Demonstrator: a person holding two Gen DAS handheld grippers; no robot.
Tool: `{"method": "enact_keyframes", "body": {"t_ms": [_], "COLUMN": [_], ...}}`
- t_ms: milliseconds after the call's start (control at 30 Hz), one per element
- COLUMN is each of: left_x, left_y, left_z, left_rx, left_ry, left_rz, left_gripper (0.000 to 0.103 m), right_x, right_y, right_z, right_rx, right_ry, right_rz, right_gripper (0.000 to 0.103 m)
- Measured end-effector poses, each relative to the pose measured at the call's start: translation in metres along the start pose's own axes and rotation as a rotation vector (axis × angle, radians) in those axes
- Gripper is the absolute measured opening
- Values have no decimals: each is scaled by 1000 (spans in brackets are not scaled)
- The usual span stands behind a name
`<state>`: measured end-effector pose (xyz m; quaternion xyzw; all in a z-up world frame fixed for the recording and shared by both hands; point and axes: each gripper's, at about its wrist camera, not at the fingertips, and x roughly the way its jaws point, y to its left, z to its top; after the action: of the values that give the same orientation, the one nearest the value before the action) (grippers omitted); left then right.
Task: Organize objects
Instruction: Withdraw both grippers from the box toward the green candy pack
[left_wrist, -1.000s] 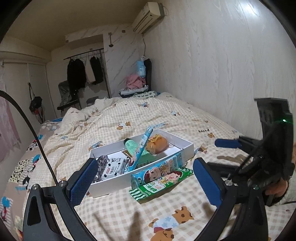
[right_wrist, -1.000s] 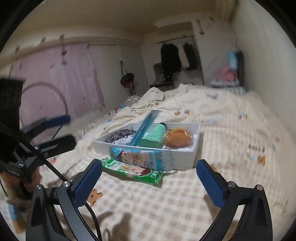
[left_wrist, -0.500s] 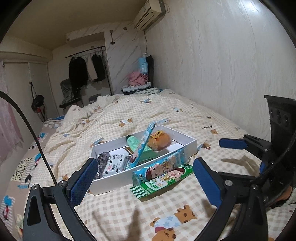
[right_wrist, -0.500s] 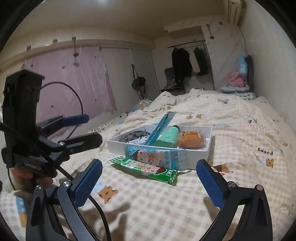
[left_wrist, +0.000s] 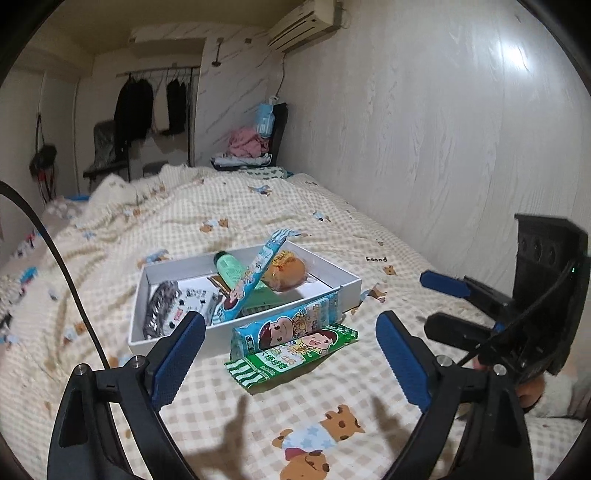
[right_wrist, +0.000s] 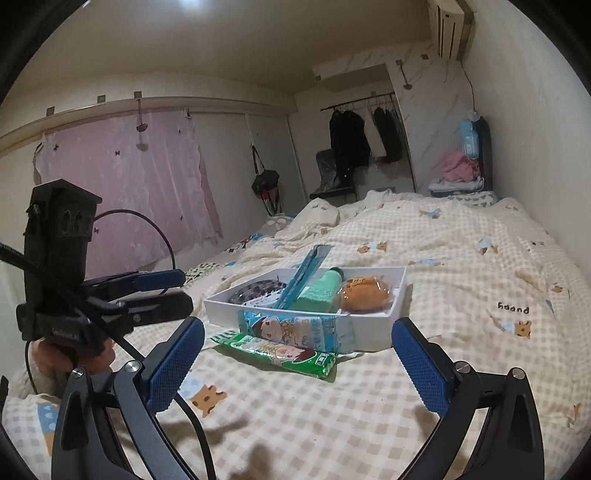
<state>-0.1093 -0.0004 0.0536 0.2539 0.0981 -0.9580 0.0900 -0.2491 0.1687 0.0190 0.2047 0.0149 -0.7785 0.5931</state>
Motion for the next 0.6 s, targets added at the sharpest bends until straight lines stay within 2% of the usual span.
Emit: {"method": "enact_keyframes", "body": {"t_ms": [200, 333, 367, 400, 467, 533, 600], "left_x": [2, 3, 0, -2, 1, 9, 20], "left_y": [13, 17, 19, 18, 14, 8, -3], "left_z": [1, 16, 22, 26, 34, 34, 26], "left_rx": [-60, -43, -37, -23, 50, 117, 195], "left_ry": [4, 10, -10, -20, 20, 80, 139], "left_rz": [-17, -122, -117, -83, -33, -41, -50], "left_gripper": [95, 95, 95, 95, 85, 74, 70], "right_x": [3, -1, -3, -5, -7, -6, -4], "right_y": [3, -4, -8, -13, -23, -30, -34], "right_z": [-1, 0, 0, 1, 2, 2, 2], "right_rx": [-13, 13, 31, 51, 99, 131, 155], "right_ry": [12, 0, -10, -18, -26, -18, -3], "right_rz": [8, 3, -1, -4, -4, 2, 4], "right_gripper": [102, 102, 102, 102, 102, 102, 102]}}
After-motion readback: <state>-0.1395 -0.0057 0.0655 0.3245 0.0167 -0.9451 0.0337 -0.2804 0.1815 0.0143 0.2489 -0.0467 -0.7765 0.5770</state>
